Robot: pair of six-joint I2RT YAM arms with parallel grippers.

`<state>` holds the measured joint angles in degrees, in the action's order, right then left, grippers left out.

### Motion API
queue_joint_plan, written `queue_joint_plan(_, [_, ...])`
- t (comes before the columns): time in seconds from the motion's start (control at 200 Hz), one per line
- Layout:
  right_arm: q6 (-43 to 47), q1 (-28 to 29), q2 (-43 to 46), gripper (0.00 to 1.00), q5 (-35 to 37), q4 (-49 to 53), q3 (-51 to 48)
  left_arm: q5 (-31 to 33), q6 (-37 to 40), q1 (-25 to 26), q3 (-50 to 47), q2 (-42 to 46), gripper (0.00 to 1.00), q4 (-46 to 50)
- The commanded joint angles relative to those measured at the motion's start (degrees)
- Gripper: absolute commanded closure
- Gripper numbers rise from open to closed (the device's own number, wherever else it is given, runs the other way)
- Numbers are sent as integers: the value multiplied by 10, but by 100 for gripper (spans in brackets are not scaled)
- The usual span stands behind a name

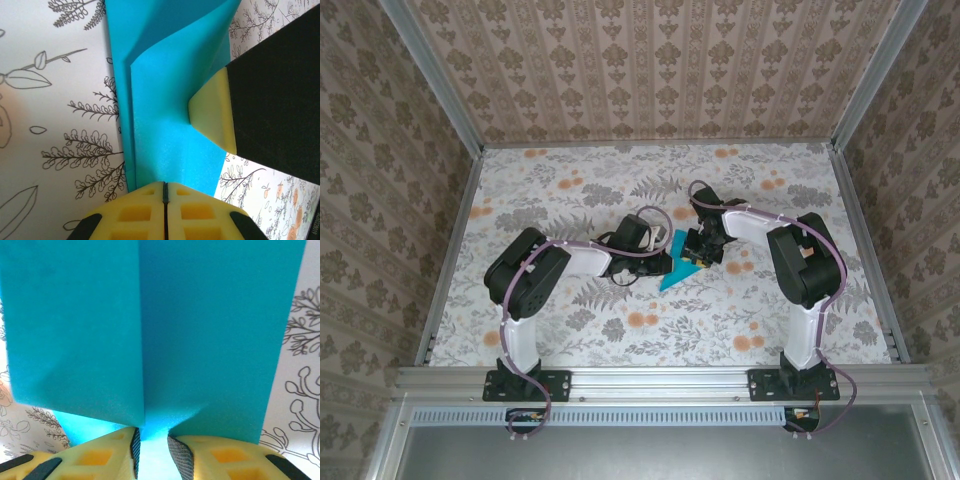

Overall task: Fold a paper plane with a square sheet of paper (pick it up from the middle)
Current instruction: Fourth fold the wing at the center of the table.

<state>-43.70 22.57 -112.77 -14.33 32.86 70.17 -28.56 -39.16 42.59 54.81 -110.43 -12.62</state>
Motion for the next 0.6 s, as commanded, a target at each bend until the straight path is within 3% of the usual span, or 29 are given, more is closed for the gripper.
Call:
queue_joint_plan(0.0, [-6, 2, -131, 66, 117, 33, -71, -5, 13, -5, -2, -6, 92, 3])
queue_joint_plan(0.225, [4, 0, -93, 63, 94, 31, -70, -4, 23, -5, 4, -12, 98, 56])
queue_joint_plan(0.595, [52, -15, 90, 57, -13, -1, -54, -6, 58, -9, 20, -34, 100, 160])
